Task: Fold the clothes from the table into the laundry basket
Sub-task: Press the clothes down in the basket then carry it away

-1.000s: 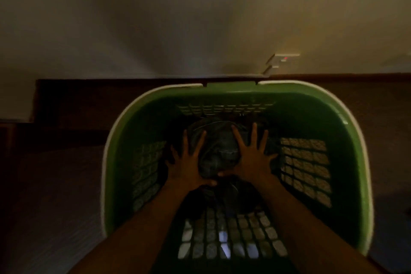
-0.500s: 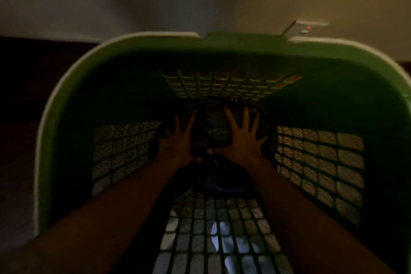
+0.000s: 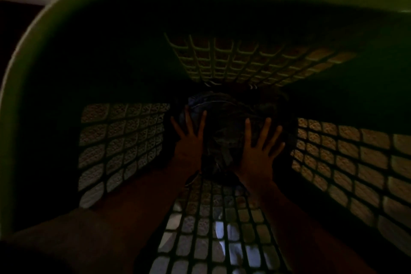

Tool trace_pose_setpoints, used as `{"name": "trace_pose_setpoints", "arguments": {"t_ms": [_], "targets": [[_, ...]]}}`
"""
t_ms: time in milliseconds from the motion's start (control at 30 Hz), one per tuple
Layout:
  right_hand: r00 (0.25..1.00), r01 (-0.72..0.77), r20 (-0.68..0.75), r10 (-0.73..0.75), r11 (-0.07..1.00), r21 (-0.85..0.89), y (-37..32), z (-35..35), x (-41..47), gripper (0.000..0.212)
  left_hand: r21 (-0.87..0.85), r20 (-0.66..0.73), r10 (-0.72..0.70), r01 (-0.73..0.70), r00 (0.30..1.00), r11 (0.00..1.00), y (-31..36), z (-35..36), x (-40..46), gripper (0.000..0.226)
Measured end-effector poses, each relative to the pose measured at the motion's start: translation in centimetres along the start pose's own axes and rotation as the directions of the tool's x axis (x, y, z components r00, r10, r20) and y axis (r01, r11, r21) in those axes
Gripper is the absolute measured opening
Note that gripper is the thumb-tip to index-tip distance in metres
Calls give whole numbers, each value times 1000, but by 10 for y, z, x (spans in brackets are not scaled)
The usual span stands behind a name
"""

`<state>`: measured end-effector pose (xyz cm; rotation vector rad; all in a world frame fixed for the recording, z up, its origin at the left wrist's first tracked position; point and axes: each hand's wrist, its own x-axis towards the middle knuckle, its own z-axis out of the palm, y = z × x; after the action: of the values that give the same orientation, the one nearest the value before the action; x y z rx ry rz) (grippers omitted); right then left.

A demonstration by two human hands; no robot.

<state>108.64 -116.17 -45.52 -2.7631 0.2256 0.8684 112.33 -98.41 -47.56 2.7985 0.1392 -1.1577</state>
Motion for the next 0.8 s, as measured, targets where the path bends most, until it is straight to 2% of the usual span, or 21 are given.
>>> {"name": "trace_pose_setpoints", "arguments": {"t_ms": [33, 67, 133, 200, 267, 300, 367, 433, 533, 567, 700, 800], "targets": [[1000, 0, -29, 0, 1000, 15, 0, 4, -1, 133, -58, -72, 4, -8, 997, 998, -2, 5, -1, 96], [1000, -5, -7, 5, 1000, 30, -2, 2, -2, 132, -114, -89, 35, -45, 995, 992, -2, 3, -2, 96], [996, -20, 85, 18, 999, 33, -7, -17, -4, 137, -142, -15, 60, -61, 998, 988, 0, -16, -10, 112], [982, -3, 188, 3, 1000, -3, -3, -45, -8, 147, 27, 44, 43, -44, 998, 999, 3, -38, -26, 136], [958, 46, 281, -48, 999, 13, 6, -82, -7, 153, 238, 258, 75, -138, 963, 961, 4, -78, -33, 159], [956, 80, 283, -75, 997, -6, 12, -102, -7, 152, 334, 315, 89, -198, 945, 922, 7, -102, -36, 160], [968, 159, 211, -138, 983, -86, 21, -135, -3, 149, 426, 250, 131, -230, 959, 875, 13, -143, -36, 151], [961, 227, 188, -201, 966, -126, 22, -149, 12, 154, 336, 181, 227, -278, 957, 900, 17, -161, -23, 146], [916, 272, 331, -227, 957, -97, 13, -129, 39, 160, 116, 258, 348, -387, 901, 915, 11, -134, -6, 148], [910, 247, 365, -197, 964, -98, 11, -118, 50, 160, 110, 265, 339, -378, 903, 919, 12, -119, 3, 147], [886, 152, 452, -100, 985, -80, 5, -94, 88, 156, 214, 325, 156, -233, 933, 949, 31, -94, 41, 147], [897, 147, 430, -105, 987, -66, 4, -100, 82, 156, 158, 318, 194, -254, 928, 954, 31, -98, 35, 147]]}}
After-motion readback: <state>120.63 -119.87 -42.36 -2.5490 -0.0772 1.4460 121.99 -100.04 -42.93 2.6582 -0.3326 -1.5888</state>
